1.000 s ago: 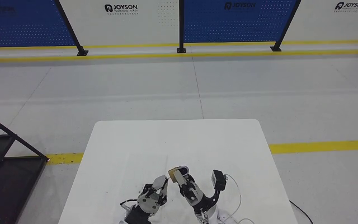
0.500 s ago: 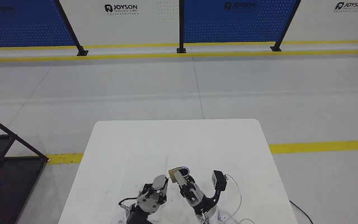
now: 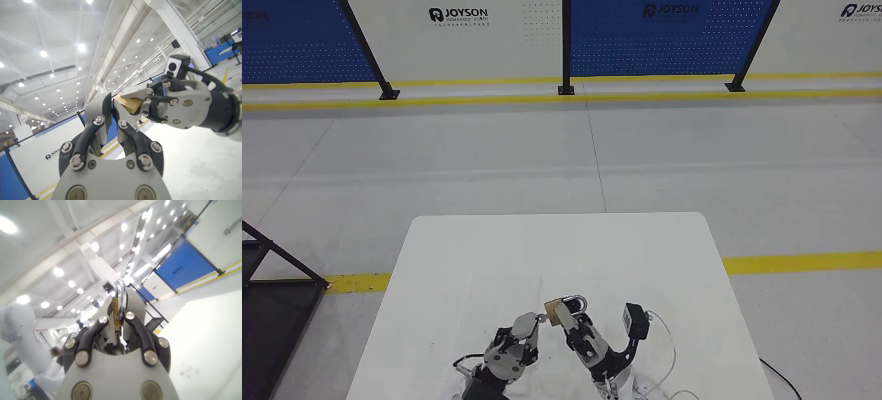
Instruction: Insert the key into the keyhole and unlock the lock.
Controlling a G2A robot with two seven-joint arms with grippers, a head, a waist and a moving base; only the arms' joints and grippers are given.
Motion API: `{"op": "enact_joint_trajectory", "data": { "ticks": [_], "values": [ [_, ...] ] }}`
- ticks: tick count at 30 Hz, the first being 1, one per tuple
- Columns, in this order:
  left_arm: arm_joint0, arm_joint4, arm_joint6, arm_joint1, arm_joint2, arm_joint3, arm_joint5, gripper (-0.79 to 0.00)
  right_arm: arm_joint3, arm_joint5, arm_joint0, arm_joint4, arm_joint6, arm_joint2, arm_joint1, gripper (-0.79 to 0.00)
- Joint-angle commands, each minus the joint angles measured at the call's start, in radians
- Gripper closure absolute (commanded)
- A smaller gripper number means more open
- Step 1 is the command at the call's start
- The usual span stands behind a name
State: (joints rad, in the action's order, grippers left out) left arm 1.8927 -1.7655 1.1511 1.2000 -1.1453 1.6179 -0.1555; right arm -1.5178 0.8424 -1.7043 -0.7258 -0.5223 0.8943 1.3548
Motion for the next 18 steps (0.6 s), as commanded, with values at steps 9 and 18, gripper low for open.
{"op": "enact_joint_trajectory", "data": {
  "ticks": [9,18],
  "values": [
    [0.19,0.246,-0.159,-0.064,-0.24,0.193,0.554,-0.785,0.061,-0.142,0.074,0.053,0.149,-0.008,0.008,0.0],
    [0.399,0.422,-0.306,-0.109,-0.64,0.235,0.768,-0.785,0.156,-0.383,0.245,0.077,0.575,-0.183,0.054,0.0]
  ]
}}
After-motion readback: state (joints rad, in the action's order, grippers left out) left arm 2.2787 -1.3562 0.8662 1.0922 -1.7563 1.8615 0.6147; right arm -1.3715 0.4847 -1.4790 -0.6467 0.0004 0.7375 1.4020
